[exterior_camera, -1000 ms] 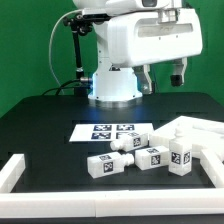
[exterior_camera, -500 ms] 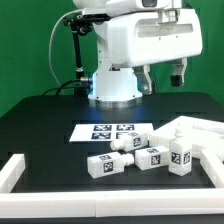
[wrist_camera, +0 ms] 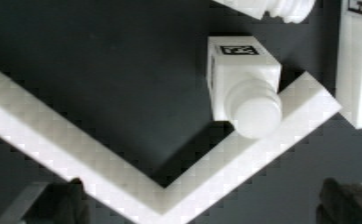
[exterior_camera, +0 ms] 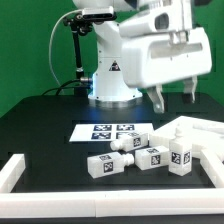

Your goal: Assemble one leg

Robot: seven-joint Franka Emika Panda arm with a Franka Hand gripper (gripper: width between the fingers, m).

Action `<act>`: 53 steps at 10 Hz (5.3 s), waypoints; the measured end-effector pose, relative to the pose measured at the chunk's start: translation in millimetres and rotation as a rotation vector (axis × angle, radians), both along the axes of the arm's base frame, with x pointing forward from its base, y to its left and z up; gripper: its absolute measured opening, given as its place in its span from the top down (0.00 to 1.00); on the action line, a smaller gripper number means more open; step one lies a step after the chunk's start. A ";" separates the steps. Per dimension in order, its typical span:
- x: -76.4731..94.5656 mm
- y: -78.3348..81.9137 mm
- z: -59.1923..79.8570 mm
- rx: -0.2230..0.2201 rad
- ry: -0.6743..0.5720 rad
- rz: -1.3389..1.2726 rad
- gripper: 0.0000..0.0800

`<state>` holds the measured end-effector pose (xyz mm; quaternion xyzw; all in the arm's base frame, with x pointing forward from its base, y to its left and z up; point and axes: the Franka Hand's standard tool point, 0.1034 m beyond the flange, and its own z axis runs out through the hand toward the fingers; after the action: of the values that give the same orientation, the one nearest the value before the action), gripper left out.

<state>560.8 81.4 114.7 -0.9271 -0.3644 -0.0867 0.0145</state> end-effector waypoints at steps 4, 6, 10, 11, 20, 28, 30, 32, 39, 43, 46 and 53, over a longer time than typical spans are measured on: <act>-3.7 0.8 -35.1 0.005 0.004 -0.004 0.19; -6.3 -1.8 -49.4 0.006 0.009 -0.014 0.19; -10.3 10.5 -53.7 0.013 0.021 -0.034 0.19; -10.7 8.5 -54.9 0.014 0.024 -0.038 0.19; -11.0 7.9 -55.4 0.014 0.024 -0.040 0.66; -12.5 -113.9 30.8 -0.023 0.039 -0.033 0.66; -14.5 -118.5 27.6 -0.022 0.045 -0.046 0.66; -14.6 -119.3 27.3 -0.022 0.046 -0.047 0.66; -24.1 -168.2 20.5 -0.031 -0.035 0.084 0.66; -24.1 -168.2 20.5 -0.031 -0.035 0.084 0.66; -24.1 -168.2 20.5 -0.031 -0.035 0.084 0.65; -73.2 -206.2 -14.3 0.043 -0.006 -0.140 0.65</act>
Offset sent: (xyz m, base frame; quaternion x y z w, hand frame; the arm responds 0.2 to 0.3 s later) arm 0.0053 0.0013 -0.0223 0.0016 0.0275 -0.0066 0.9996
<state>487.6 -124.8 100.4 -0.9495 -0.2969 -0.0981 0.0273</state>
